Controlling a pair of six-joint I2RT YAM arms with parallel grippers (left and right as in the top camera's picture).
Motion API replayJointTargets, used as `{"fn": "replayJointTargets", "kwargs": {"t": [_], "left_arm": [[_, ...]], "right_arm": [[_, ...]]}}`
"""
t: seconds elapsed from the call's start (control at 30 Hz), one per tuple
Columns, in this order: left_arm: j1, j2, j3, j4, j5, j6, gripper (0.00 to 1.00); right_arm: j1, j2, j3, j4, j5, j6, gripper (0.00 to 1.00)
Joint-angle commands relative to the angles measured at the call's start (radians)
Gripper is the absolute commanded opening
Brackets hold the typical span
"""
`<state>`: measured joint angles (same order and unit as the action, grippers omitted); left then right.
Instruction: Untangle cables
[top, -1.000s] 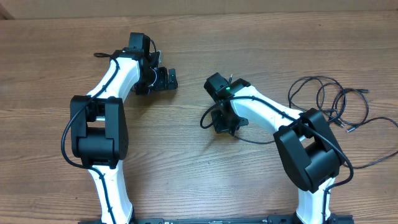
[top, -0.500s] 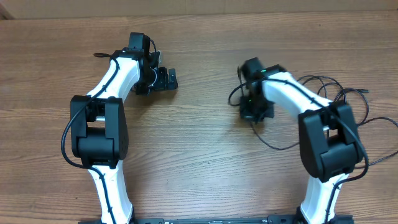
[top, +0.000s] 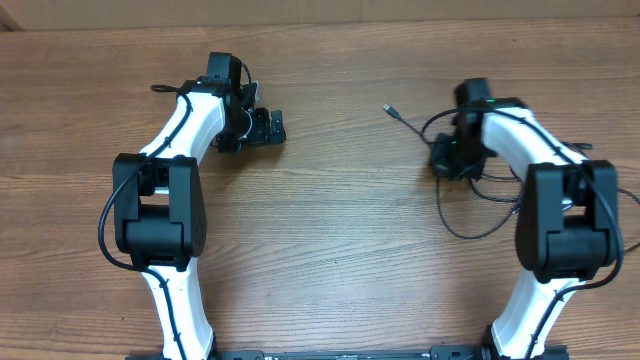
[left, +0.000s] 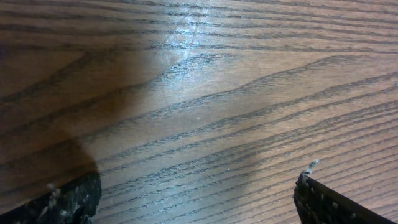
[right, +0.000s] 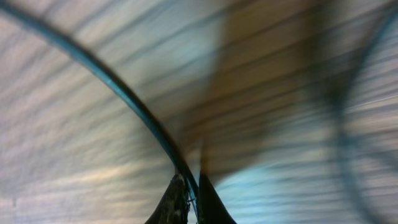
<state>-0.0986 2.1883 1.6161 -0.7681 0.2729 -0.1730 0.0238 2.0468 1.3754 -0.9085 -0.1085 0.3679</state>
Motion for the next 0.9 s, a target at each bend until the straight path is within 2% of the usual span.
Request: {"fn": "replayJointTargets", "kwargs": {"t": [0.0, 0.23, 0.5, 0.57, 0.67, 0.77, 0.87], "left_arm": [[-0.013, 0.081, -0.052, 0.010, 0.005, 0.009, 1.00], [-0.013, 0.081, -0.052, 0.010, 0.005, 0.009, 1.00], [-0.013, 0.081, -0.052, 0.010, 0.005, 0.009, 1.00], [-0.013, 0.081, -0.052, 0.010, 0.005, 0.009, 1.00], [-0.013, 0.081, -0.052, 0.010, 0.005, 0.009, 1.00], [-0.013, 0.081, -0.052, 0.010, 0.005, 0.009, 1.00], [-0.013, 0.081, -0.052, 0.010, 0.005, 0.009, 1.00]], "right_arm": [[-0.099, 0.036, -0.027, 0.019, 0.147, 0.059, 0.04], [-0.204, 0.035, 0.026, -0.018, 0.097, 0.058, 0.04], [-0.262, 0.035, 0.311, -0.285, -0.024, 0.045, 0.04], [-0.257, 0.035, 0.346, -0.318, -0.079, -0.008, 0.04], [-0.238, 0.035, 0.347, -0.332, -0.150, -0.099, 0.09], [-0.206, 0.035, 0.345, -0.343, -0.155, -0.115, 0.15], [-0.172, 0.035, 0.345, -0.343, -0.155, -0.116, 0.36]]}}
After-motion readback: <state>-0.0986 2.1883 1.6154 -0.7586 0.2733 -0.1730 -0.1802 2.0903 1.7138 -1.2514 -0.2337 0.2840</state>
